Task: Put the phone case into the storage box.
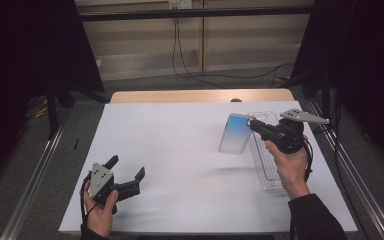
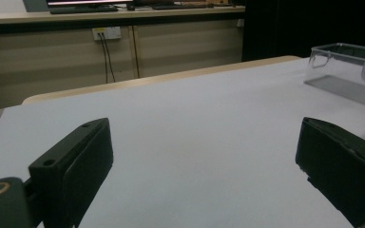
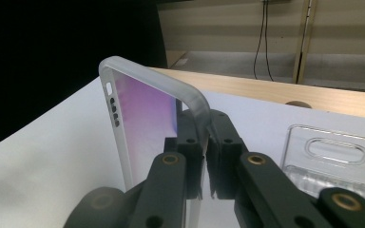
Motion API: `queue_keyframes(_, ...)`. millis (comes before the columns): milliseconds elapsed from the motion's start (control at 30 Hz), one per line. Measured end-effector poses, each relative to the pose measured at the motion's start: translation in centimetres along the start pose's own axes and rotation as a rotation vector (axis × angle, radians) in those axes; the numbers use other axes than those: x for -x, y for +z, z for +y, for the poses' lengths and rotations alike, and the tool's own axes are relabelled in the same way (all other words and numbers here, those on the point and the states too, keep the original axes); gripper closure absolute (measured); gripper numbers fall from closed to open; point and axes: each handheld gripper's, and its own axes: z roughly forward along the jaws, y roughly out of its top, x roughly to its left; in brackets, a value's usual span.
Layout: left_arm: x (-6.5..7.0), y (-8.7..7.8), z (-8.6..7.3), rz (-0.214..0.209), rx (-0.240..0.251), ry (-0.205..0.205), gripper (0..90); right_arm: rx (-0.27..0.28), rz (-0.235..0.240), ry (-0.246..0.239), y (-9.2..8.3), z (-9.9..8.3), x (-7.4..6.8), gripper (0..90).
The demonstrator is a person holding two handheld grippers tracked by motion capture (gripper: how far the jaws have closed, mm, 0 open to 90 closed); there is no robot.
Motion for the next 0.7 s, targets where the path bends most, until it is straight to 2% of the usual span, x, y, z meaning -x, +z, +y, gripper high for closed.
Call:
queue_keyframes(100,-0.2,-0.4,-0.2,-0.002,0.008,-0.004,3.5,0.009,-0.009,-0.006,-0.5,0.5,0.3,84.5)
queue_keyframes(167,-0.2,-0.7,-0.2,-0.014,0.034,-0.016,3.4,0.017,-0.012,-0.007,-0.8,0.8,0.5,84.5)
queue_keyframes(200,-0.2,-1.0,-0.2,-0.011,0.045,-0.009,3.3,0.021,-0.015,-0.01,-0.9,1.0,0.6,84.5)
queue_keyframes(233,-0.1,-1.1,-0.2,-0.021,0.05,-0.011,3.3,0.024,-0.018,-0.011,-1.0,1.2,0.6,84.5)
queue_keyframes(267,0.0,-1.3,-0.3,-0.054,0.053,-0.002,3.3,0.026,-0.019,-0.016,-1.1,1.4,0.7,84.5)
queue_keyframes(367,0.3,-1.7,-0.6,-0.045,0.052,0.024,3.3,0.033,-0.023,-0.009,-1.2,1.7,1.0,84.5)
queue_keyframes(400,0.2,-1.7,-0.7,-0.061,0.05,0.038,3.2,0.032,-0.026,-0.013,-1.3,1.8,1.1,84.5)
queue_keyframes(500,0.0,-1.9,-1.1,-0.07,0.045,0.029,3.0,0.035,-0.044,-0.028,-1.3,2.3,1.4,84.5)
queue_keyframes(533,-0.2,-1.8,-1.2,-0.08,0.043,0.047,2.4,0.035,-0.045,-0.029,-1.3,2.5,1.5,84.5)
queue_keyframes(633,-0.2,-1.4,-1.4,-0.083,0.033,0.034,2.3,0.049,-0.054,-0.045,-1.5,3.2,1.8,84.5)
queue_keyframes(700,-0.3,-1.3,-1.2,-0.078,0.05,0.041,2.3,0.054,-0.074,-0.052,-1.6,3.7,2.1,84.5)
